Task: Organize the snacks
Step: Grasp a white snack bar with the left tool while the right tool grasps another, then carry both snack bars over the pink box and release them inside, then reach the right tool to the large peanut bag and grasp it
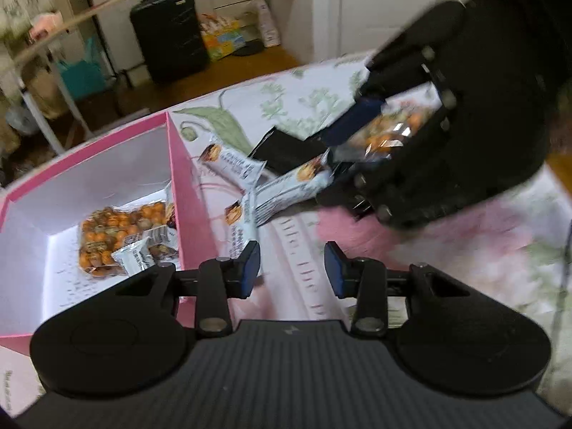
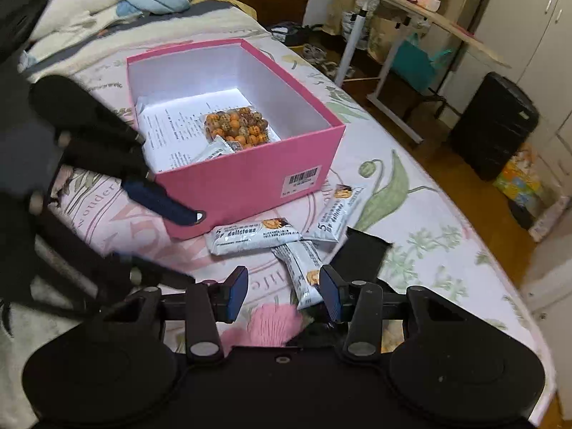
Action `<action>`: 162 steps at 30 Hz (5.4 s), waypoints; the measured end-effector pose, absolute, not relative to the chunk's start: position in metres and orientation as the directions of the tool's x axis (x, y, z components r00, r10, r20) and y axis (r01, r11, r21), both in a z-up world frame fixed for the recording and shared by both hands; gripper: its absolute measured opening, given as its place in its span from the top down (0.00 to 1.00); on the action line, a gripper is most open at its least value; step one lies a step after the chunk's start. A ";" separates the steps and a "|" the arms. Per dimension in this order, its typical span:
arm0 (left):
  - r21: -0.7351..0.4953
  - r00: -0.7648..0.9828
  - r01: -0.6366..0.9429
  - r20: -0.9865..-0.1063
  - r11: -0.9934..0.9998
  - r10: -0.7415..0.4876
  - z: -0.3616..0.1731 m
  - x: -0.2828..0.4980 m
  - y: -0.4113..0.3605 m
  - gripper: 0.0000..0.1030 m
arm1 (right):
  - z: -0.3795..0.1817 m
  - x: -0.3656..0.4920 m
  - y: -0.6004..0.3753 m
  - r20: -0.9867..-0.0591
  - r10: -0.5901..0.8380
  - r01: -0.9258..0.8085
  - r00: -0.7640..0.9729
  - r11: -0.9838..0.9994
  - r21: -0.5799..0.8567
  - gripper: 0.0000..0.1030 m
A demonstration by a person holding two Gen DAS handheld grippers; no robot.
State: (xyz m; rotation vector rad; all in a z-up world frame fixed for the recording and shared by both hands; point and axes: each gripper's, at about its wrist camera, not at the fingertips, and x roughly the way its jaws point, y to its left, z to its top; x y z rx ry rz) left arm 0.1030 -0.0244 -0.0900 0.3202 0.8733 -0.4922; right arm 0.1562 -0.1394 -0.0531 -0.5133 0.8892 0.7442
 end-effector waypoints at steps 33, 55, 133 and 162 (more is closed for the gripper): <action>0.352 0.677 0.293 -0.733 0.889 0.067 -0.130 0.104 -0.059 0.89 | -0.084 0.123 -0.193 -0.745 0.344 -0.427 0.571 0.900 0.089 0.59; 0.170 0.640 0.343 -0.763 0.924 -0.097 -0.051 0.060 -0.007 0.89 | -0.060 0.047 -0.210 -0.822 0.287 -0.167 0.492 0.958 0.234 0.59; -0.183 0.567 0.249 -0.769 0.951 -0.296 -0.003 0.116 0.080 0.41 | 0.006 0.059 -0.192 -0.729 0.251 -0.246 0.637 0.962 0.116 0.30; -0.472 0.285 0.282 -0.790 0.835 -0.543 -0.132 0.177 -0.151 0.56 | -0.108 0.160 -0.287 -0.817 0.229 -0.566 0.530 0.813 -0.140 0.03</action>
